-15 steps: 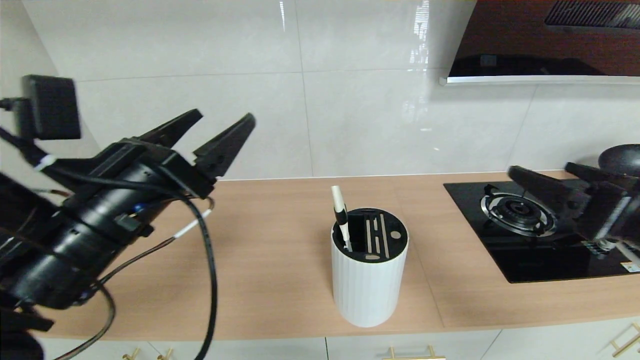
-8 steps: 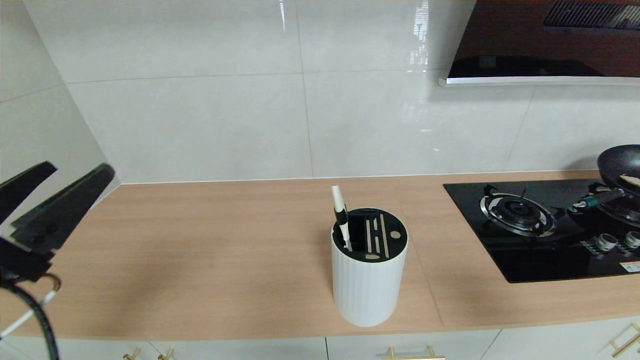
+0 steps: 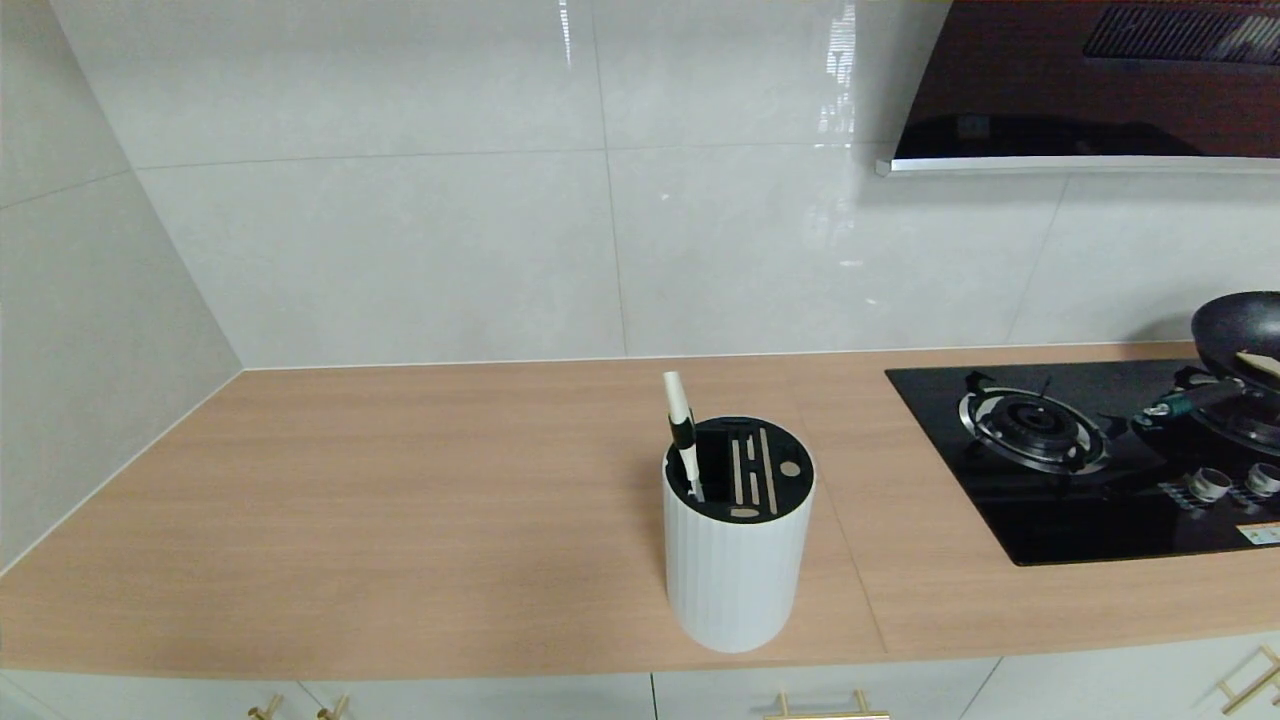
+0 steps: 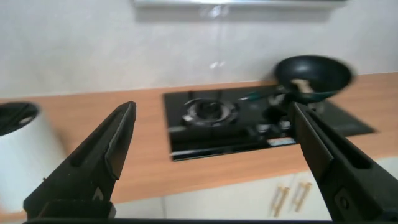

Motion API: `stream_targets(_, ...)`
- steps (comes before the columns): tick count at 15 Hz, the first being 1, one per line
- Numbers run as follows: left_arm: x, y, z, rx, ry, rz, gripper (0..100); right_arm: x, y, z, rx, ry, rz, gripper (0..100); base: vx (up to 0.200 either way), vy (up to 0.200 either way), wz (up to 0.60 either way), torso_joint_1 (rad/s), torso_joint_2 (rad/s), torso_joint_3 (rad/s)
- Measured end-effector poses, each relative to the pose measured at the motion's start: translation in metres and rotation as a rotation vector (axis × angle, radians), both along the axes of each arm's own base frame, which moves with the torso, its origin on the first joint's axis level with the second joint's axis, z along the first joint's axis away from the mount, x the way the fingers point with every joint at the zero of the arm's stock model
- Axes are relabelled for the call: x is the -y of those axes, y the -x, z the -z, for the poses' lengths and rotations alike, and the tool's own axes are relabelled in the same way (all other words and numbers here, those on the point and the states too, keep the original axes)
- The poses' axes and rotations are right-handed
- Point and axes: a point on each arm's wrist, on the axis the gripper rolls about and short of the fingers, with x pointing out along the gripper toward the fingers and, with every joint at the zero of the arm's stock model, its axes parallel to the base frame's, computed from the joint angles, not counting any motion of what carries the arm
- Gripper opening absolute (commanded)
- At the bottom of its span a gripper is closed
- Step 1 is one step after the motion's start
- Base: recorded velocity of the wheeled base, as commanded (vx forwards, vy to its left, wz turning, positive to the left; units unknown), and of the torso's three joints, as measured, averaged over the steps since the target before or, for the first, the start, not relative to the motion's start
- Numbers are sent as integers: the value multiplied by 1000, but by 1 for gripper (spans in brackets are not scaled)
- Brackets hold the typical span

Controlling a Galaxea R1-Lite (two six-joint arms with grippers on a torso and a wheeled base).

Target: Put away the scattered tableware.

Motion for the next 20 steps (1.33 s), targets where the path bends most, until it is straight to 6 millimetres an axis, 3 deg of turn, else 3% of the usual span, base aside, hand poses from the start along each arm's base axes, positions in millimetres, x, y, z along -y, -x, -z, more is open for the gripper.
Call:
stream_targets(4,3,15,33,53,-9,-120,100,-1,-7,27,38,-47,16,100,0,0,0,0,0,0)
stream_targets(8,3,-2,78,-4,-84,-177,100,-2,-29,62,81,-71,5,100,0,0,0,0,0,0)
stream_targets(11,1,-10,111,-167,-211,-270,100,-3,-37,83,-25,-62,-46,100,0,0,0,0,0,0)
stream_targets(15,1,-11,117,-200,-218,-278,100,-6,-39,100,-168,-116,-166,100,0,0,0,0,0,0)
stream_targets(20,1,-11,117,-199,-205,-275,100,-7,-40,102,-201,-79,-237,100,0,0,0,0,0,0)
